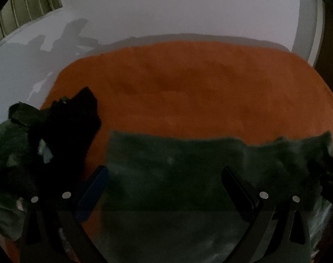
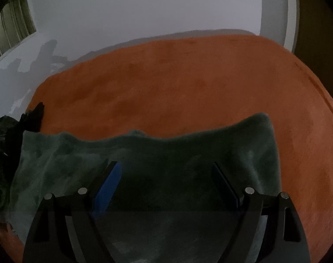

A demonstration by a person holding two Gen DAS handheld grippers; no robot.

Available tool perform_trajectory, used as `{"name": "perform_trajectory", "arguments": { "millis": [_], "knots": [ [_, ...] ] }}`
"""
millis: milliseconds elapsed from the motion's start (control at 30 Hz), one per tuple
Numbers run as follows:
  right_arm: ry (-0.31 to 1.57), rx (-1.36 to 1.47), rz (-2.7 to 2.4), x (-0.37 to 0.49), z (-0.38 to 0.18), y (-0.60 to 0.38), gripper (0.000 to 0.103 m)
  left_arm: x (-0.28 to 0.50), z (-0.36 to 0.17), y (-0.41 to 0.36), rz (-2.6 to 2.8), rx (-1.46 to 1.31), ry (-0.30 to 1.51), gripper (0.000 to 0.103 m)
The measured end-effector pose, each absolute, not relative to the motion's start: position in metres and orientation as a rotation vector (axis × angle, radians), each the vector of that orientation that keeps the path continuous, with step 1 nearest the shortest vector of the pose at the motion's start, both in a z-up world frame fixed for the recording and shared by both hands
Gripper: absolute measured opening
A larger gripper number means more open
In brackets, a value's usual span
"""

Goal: Fold clothes

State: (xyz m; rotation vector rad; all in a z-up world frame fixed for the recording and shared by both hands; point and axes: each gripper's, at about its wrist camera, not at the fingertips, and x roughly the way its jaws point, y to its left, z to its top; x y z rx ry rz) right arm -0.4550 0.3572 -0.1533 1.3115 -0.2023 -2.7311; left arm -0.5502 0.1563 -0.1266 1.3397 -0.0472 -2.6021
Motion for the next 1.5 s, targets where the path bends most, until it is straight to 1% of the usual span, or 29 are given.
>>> {"name": "perform_trajectory", "arguments": {
  "millis": [100,200,300,400,533,600,733,833,1000,1167,1333,1400,1500],
  "knots": [
    [-0.178,1.309,-2.750,-0.456,-0.152,0.353,0.084,-0.565,-0.145,0.163,-2.629,1.307,-0.041,0.103],
    [-0.116,1.342,-2.758,-0.448,-0.158,0.352,0.084,-0.579,-0.170,0.154,-2.570,1.318,-0.076,0.103],
    [-0.089,1.343,-2.768,-0.447,-0.173,0.350,0.084,-0.581,-0.194,0.135,-2.538,1.364,0.005,0.103],
    [-0.073,1.339,-2.775,-0.445,-0.187,0.349,0.086,-0.578,-0.202,0.130,-2.563,1.332,0.016,0.103],
    [-0.073,1.343,-2.772,-0.443,-0.189,0.350,0.090,-0.584,-0.208,0.132,-2.561,1.333,-0.031,0.103],
    [-0.075,1.347,-2.769,-0.441,-0.188,0.352,0.091,-0.584,-0.211,0.127,-2.574,1.331,-0.016,0.103],
    [-0.080,1.354,-2.764,-0.439,-0.186,0.354,0.091,-0.577,-0.207,0.125,-2.592,1.326,0.015,0.103],
    [-0.082,1.354,-2.754,-0.441,-0.185,0.358,0.091,-0.572,-0.205,0.128,-2.593,1.328,0.000,0.103],
    [-0.042,1.322,-2.789,-0.442,-0.183,0.376,0.091,-0.574,-0.207,0.125,-2.603,1.334,0.009,0.103],
    [-0.154,1.366,-2.847,-0.439,-0.188,0.418,0.091,-0.578,-0.209,0.124,-2.603,1.337,0.007,0.103],
    [-0.152,1.408,-2.911,-0.438,-0.193,0.454,0.091,-0.580,-0.209,0.124,-2.604,1.336,0.006,0.103],
    [-0.192,1.426,-2.910,-0.438,-0.196,0.470,0.091,-0.582,-0.209,0.123,-2.600,1.346,0.011,0.103],
    [-0.194,1.430,-2.973,-0.434,-0.190,0.479,0.091,-0.580,-0.204,0.124,-2.592,1.353,0.023,0.103]
  ]
}}
